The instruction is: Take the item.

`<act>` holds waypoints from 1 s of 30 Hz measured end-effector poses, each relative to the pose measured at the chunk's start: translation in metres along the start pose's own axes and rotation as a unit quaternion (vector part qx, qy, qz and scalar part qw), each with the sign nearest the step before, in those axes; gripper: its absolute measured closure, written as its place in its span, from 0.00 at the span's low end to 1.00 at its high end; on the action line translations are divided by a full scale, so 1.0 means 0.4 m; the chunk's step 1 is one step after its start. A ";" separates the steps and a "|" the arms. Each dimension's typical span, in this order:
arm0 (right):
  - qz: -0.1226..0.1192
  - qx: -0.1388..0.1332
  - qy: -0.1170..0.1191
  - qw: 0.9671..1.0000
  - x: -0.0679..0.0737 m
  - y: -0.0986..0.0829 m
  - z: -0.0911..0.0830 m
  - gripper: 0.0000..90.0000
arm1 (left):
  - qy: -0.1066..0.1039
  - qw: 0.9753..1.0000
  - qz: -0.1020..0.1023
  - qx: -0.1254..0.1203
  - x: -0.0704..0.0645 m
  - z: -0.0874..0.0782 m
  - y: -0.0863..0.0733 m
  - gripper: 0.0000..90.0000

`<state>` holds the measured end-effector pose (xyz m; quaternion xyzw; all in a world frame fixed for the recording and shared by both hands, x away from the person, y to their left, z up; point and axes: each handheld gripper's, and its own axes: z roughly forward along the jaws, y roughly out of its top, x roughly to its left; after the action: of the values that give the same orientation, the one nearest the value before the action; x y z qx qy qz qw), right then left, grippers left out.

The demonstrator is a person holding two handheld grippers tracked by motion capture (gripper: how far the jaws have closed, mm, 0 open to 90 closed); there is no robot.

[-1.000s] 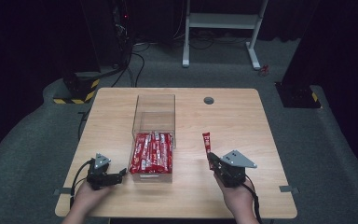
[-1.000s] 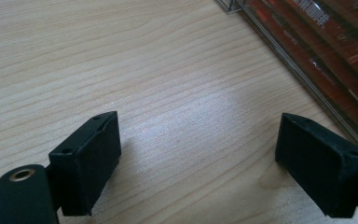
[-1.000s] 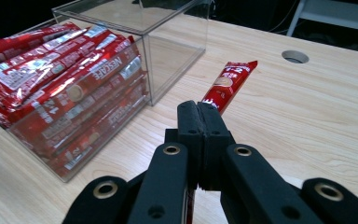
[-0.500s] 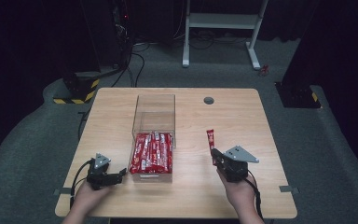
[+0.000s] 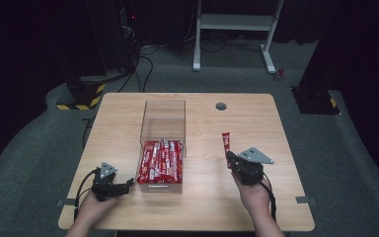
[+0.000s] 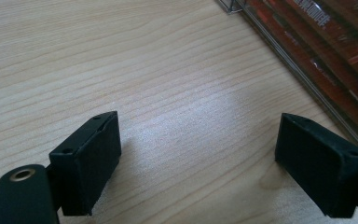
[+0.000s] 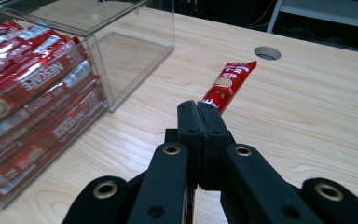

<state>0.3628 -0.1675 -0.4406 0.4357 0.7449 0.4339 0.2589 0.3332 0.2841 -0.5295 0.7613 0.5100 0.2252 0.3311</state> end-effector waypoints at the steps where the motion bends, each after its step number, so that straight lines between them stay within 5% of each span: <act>1: -0.002 0.000 0.000 1.000 -0.004 0.000 0.004 1.00 | 0.000 1.000 0.000 0.000 0.000 0.000 0.000 0.16; 30: 0.019 0.073 -0.038 0.996 -0.078 -0.022 0.194 1.00 | -0.001 1.000 -0.001 0.001 -0.001 0.000 0.000 0.16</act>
<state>0.4337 -0.1642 -0.4861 0.4833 0.7561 0.3662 0.2462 0.3328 0.2840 -0.5294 0.7611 0.5107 0.2234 0.3316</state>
